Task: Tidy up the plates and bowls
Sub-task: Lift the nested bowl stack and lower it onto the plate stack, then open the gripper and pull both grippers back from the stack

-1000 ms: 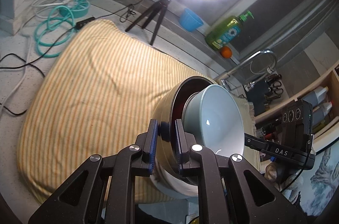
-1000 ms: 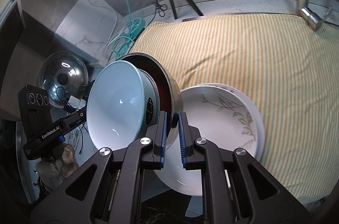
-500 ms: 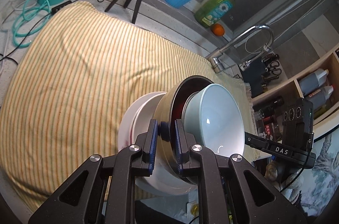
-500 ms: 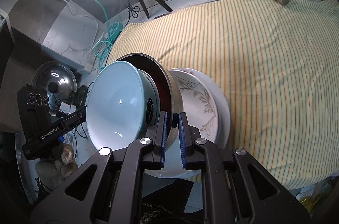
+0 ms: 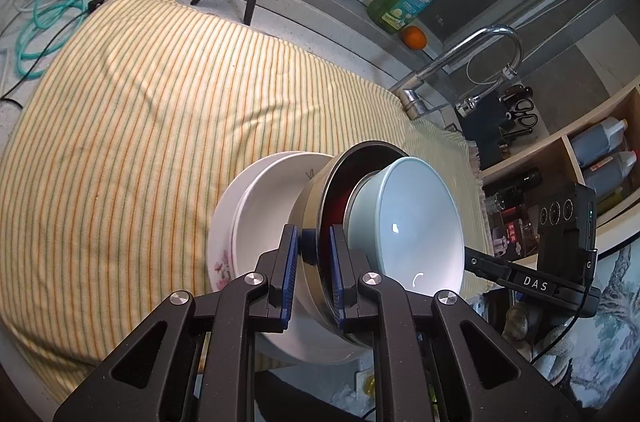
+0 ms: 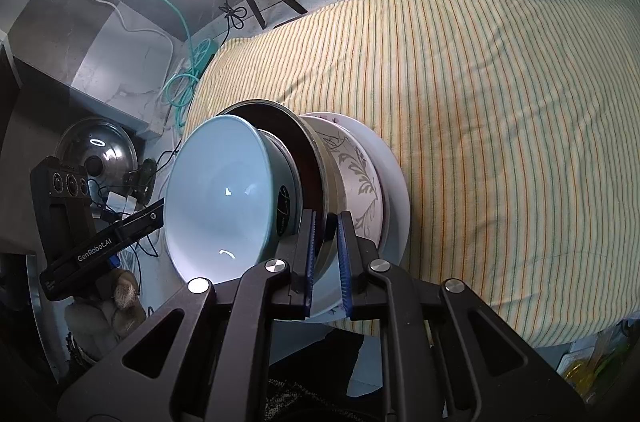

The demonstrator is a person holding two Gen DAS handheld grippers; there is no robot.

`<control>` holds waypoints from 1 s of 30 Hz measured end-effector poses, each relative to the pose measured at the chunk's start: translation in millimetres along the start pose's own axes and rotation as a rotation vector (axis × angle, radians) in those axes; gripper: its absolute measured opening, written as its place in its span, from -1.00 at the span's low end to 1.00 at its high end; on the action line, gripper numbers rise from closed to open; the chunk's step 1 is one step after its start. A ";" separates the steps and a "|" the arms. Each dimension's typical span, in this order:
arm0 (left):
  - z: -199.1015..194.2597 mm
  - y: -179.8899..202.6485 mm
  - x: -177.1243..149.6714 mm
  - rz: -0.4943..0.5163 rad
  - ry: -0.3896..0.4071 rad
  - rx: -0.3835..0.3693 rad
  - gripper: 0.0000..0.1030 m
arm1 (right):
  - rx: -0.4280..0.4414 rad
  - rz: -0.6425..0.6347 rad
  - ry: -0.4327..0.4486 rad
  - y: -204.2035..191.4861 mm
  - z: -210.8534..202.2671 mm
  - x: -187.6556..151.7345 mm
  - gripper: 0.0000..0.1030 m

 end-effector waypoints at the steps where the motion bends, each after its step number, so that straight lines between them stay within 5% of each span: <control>1: 0.9 0.1 0.1 -0.001 0.000 0.003 -0.77 | -0.001 -0.001 -0.001 0.3 0.5 0.1 -0.77; 19: 3.5 -1.9 3.6 0.004 0.004 0.028 -0.77 | 0.003 -0.029 -0.017 4.2 5.4 2.2 -0.75; 30: -11.8 -5.0 7.5 0.031 0.035 0.066 -0.18 | -0.057 -0.085 0.029 10.1 -9.9 2.8 -0.63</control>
Point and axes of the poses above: each gripper's, at about its wrist camera, not at the fingertips, and z roughly the way its jaws point, y to its right, x to its top, the point moved 10 cm from there along z, roughly the way its jaws point, and after that the axes turned 2 degrees about -x, right-handed, at the moved point
